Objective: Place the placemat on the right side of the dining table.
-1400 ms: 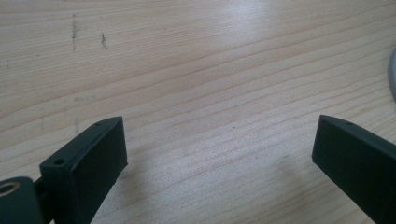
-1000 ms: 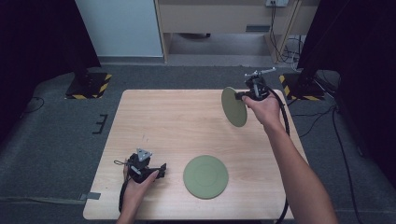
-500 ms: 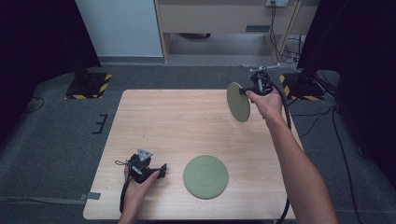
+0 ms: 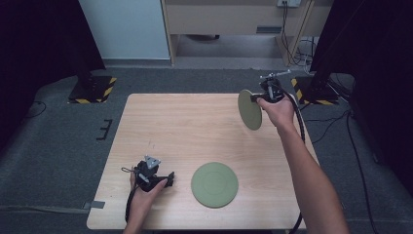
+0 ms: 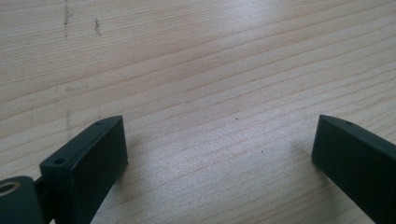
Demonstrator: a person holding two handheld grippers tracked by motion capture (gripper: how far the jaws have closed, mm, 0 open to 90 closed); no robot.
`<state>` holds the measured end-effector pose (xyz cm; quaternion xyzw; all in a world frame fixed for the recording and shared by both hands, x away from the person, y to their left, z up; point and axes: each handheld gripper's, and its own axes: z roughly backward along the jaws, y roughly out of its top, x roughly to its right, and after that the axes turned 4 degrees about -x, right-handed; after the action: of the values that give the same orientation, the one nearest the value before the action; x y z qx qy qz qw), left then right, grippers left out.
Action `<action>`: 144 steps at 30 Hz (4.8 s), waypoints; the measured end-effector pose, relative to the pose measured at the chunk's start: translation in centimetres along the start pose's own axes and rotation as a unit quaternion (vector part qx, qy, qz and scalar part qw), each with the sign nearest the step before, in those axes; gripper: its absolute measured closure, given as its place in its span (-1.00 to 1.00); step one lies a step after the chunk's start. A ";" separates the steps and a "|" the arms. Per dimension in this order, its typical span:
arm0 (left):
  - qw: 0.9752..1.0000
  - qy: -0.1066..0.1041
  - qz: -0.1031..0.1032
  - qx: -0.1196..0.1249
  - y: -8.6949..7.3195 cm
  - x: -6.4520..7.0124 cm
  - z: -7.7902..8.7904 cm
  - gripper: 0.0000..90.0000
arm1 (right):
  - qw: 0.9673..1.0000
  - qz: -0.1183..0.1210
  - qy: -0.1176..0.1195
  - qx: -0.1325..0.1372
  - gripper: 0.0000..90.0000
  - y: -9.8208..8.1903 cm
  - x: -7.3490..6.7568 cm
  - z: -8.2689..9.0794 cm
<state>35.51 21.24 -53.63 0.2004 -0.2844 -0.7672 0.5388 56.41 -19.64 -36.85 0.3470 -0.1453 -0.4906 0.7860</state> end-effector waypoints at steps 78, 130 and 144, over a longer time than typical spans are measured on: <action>1.000 0.006 0.001 -0.003 0.0 0.1 -0.1 -0.97 | 0.988 -0.150 -0.037 -0.018 0.89 -11.7 14.0 -4.2; 1.000 0.006 0.001 -0.003 0.0 0.1 -0.1 -0.98 | 0.984 -0.174 -0.047 -0.009 0.60 -14.1 15.6 -5.1; 1.000 0.005 0.000 -0.003 0.1 0.2 -0.1 -0.98 | 0.982 -0.181 -0.050 -0.008 0.46 -14.4 15.8 -5.2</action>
<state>35.56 21.06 -53.67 0.2028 -0.2789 -0.7673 0.5408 57.30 -35.35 -52.26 0.3362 -0.1148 -0.6428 0.6787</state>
